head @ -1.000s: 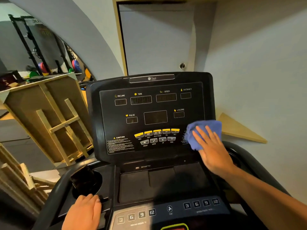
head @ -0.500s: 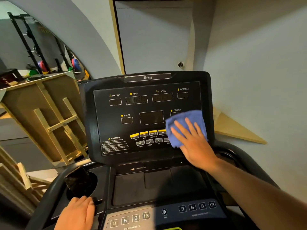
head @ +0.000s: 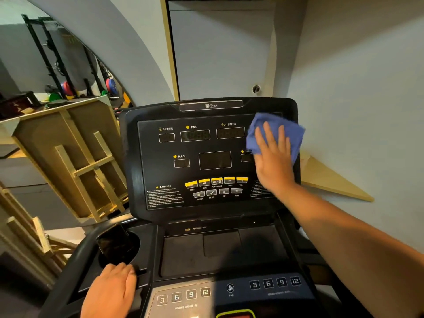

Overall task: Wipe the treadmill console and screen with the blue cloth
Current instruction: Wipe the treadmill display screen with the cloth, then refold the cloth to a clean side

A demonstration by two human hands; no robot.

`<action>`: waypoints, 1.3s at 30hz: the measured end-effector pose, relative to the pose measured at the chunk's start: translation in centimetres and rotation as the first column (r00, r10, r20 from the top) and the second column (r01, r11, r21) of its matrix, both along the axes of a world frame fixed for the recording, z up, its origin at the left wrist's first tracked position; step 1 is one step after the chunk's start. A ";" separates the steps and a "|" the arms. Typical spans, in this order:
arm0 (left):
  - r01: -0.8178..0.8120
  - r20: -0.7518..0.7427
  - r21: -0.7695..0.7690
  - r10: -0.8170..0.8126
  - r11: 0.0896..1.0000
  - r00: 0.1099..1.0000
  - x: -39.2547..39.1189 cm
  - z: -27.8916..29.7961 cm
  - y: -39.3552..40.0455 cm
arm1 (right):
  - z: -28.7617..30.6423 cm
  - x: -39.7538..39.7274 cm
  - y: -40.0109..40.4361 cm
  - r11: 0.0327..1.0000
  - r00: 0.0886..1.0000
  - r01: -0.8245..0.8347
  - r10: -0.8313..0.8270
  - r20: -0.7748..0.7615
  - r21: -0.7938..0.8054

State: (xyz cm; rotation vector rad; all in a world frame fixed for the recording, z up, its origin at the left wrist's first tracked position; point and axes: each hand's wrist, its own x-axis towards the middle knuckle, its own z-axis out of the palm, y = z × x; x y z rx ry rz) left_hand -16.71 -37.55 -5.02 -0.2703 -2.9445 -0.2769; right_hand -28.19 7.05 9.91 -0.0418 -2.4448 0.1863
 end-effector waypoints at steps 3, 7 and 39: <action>-0.007 -0.008 -0.030 0.007 1.000 1.000 0.4 0.0 0.2 | -4.8 3.8 -2.0 0.983 0.979 -0.161 0.147 0.141 0.091; 0.004 -0.049 -0.023 -0.005 1.000 0.999 0.9 0.5 0.5 | -10.6 8.5 -0.6 0.900 0.926 -0.314 0.219 0.308 0.302; 0.029 0.019 0.064 -0.030 0.998 0.999 1.8 1.7 0.3 | -8.2 9.7 -9.1 0.947 0.908 -0.274 0.312 0.280 -0.168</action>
